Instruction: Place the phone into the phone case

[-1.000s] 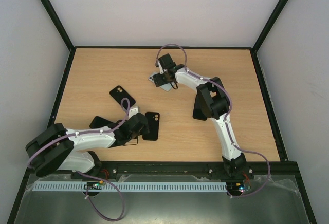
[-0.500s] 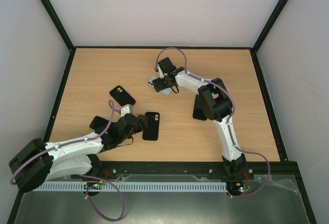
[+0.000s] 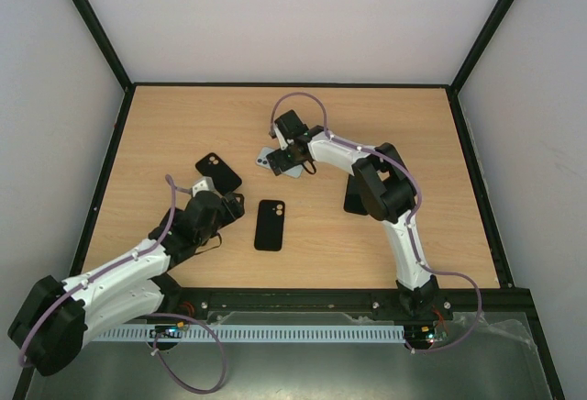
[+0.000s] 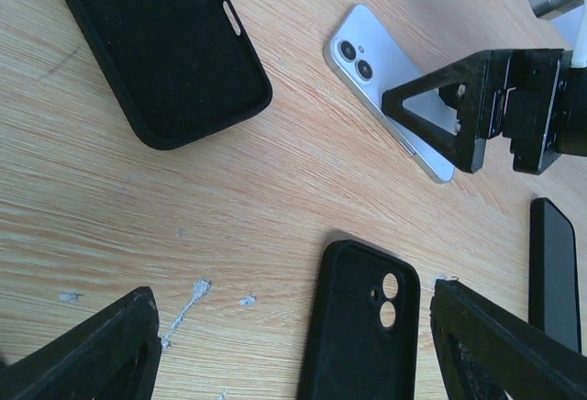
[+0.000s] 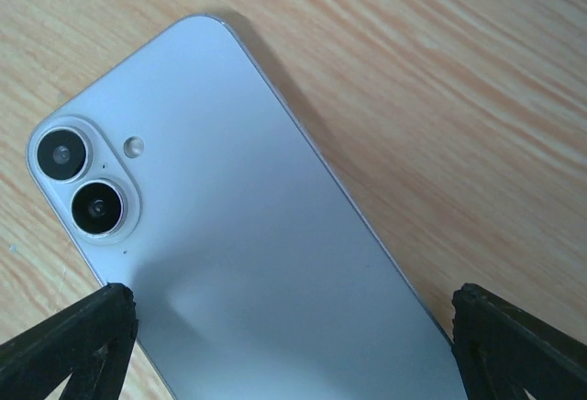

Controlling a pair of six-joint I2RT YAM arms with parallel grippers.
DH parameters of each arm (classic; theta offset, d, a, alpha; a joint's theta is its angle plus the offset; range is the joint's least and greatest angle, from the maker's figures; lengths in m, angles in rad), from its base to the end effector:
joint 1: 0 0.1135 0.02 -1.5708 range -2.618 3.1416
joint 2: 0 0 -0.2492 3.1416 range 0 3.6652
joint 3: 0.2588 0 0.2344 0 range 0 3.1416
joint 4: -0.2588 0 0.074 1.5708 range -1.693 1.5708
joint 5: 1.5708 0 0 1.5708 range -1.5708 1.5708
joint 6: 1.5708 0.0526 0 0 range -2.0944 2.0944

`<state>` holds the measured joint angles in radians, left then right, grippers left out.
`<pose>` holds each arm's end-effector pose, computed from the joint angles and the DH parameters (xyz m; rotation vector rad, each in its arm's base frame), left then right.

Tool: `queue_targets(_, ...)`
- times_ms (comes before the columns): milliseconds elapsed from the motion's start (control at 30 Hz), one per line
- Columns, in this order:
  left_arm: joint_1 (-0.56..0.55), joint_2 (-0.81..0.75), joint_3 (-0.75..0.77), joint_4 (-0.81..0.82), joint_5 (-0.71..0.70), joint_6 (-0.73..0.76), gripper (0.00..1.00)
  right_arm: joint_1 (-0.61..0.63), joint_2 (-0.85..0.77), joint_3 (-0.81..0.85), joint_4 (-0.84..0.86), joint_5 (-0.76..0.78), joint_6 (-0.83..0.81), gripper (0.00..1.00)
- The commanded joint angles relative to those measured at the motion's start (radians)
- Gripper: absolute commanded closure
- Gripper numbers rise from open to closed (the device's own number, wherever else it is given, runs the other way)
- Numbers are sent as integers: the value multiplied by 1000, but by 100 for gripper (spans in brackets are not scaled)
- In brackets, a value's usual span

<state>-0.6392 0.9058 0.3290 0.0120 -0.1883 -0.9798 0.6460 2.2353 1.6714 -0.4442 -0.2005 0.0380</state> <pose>0.1624 -0.1084 0.1690 -0.4891 2.1646 -0.7384 0.3644 0.2878 0.1331 -0.8610 2.4889 0.5046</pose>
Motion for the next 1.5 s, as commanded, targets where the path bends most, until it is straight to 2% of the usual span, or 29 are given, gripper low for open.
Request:
queue_targets(0,15,-34,-21,-53,1,34,20,7,4,-44,-142,-75,-53,9)
queue_targets(233,21,-70,-42,-75,-11,26,21,7,3,-33,-178,-127,-50,6)
queue_targets(333,22,-88,-50,-81,-16,21,21,7,-12,-49,-165,-130,-100,1)
queue_targets(533,22,-118,-57,-73,-20,16,21,7,-42,-82,-146,-135,-212,1)
queue_targets(900,22,-154,-63,-108,-21,8,21,10,52,11,-202,-13,-258,4)
queue_targets(1067,22,-173,-71,-103,-16,7,21,14,56,-12,-161,40,-201,11)
queue_targets(1200,22,-173,-66,-104,-13,8,21,14,8,-79,-79,15,-104,24)
queue_targets(1267,22,-173,-63,-106,-10,9,22,14,-17,-127,-50,-5,-49,26)
queue_targets(1333,22,-176,-61,-108,-6,16,22,14,-38,-164,-31,29,27,30)
queue_targets(1467,22,-187,-63,-108,-3,21,22,14,-85,-242,-30,160,196,31)
